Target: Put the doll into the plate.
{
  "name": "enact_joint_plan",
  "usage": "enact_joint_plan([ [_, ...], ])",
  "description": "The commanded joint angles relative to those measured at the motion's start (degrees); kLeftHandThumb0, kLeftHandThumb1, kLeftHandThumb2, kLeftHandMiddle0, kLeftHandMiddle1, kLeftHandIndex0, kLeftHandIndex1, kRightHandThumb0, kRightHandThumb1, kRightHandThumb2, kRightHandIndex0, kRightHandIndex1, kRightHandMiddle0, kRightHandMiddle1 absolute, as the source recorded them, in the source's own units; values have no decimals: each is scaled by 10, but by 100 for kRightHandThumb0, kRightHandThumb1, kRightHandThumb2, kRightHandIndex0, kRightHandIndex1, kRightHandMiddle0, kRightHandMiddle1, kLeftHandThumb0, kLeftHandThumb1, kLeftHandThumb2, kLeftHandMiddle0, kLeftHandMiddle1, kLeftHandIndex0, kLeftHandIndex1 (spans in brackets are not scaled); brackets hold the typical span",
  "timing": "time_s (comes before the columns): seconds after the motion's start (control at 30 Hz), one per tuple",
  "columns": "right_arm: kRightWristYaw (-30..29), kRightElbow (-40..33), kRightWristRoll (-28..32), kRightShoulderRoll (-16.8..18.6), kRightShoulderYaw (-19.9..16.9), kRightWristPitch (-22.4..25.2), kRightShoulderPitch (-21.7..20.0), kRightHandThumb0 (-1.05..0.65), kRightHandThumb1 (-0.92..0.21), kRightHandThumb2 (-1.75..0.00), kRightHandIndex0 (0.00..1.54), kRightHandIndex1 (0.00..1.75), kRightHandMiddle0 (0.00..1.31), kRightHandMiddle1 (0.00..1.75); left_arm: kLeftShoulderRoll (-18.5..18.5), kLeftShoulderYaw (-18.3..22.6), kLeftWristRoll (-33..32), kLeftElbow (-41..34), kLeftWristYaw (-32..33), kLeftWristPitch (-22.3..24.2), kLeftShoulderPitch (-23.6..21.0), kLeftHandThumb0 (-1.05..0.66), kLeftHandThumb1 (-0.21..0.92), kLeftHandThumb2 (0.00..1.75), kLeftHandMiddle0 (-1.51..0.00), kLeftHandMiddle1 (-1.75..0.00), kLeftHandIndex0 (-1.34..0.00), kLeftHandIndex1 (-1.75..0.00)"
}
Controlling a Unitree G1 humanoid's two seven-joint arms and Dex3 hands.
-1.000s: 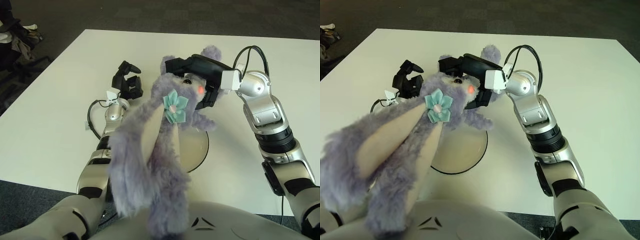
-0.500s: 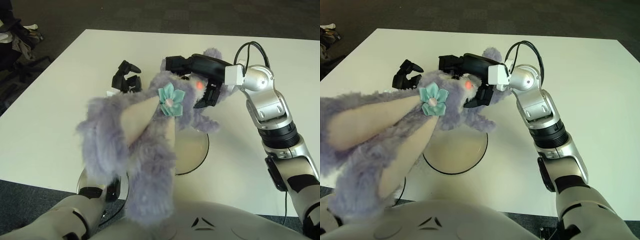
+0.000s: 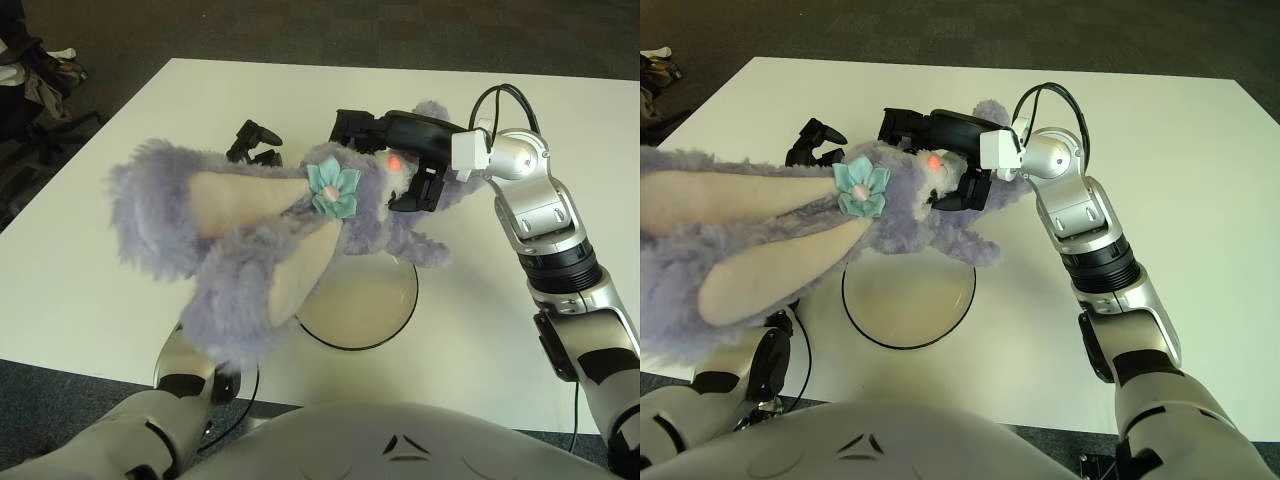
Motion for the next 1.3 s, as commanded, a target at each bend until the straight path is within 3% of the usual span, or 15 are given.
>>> enact_joint_plan([
  [0.0, 9, 4, 9, -6, -2, -8, -18, 59, -5, -164, 84, 175, 0, 113, -16, -8, 9, 37, 0, -9, 58, -43, 49, 110, -110, -175, -48, -175],
  [0.57, 33, 23, 34, -4, -9, -8, -25, 59, -6, -163, 82, 175, 0, 104, -16, -10, 7, 36, -3, -8, 58, -43, 48, 111, -113, -175, -48, -175],
  [0.8, 39, 28, 44, -5, -10, -16, -25, 56, -10, -157, 78, 175, 0, 90, -17, -9, 9, 38, 4, -10, 57, -43, 48, 111, -113, -175, -48, -175],
  [1.03, 65, 75, 89, 3, -24, -67, -23, 51, -21, -144, 69, 175, 0, 74, -17, -10, 8, 36, 0, -5, 57, -43, 48, 111, -112, -175, -48, -175],
  [1.1, 81, 83, 107, 4, -25, -67, -26, 46, -33, -127, 59, 173, 0, 70, -17, -10, 7, 36, -1, -6, 57, -43, 48, 111, -111, -175, -48, -175],
  [1.13, 87, 87, 114, 4, -25, -69, -28, 43, -45, -111, 53, 171, 0, 68, -17, -10, 7, 36, -2, -6, 57, -43, 48, 111, -111, -175, -48, -175],
  [1.17, 91, 90, 118, 5, -26, -71, -29, 16, -37, -109, 35, 159, 0, 66, -17, -10, 7, 36, -2, -6, 57, -43, 48, 111, -111, -175, -48, -175],
  [1.2, 95, 96, 119, 4, -25, -78, -31, 7, -34, -109, 28, 155, 0, 66, -17, -10, 6, 37, -4, -6, 57, -43, 48, 111, -111, -175, -48, -175],
  [1.27, 100, 103, 117, 3, -24, -93, -34, -18, -26, -110, 12, 118, 0, 63, -16, -10, 4, 37, -6, -6, 57, -43, 49, 111, -110, -175, -48, -175],
])
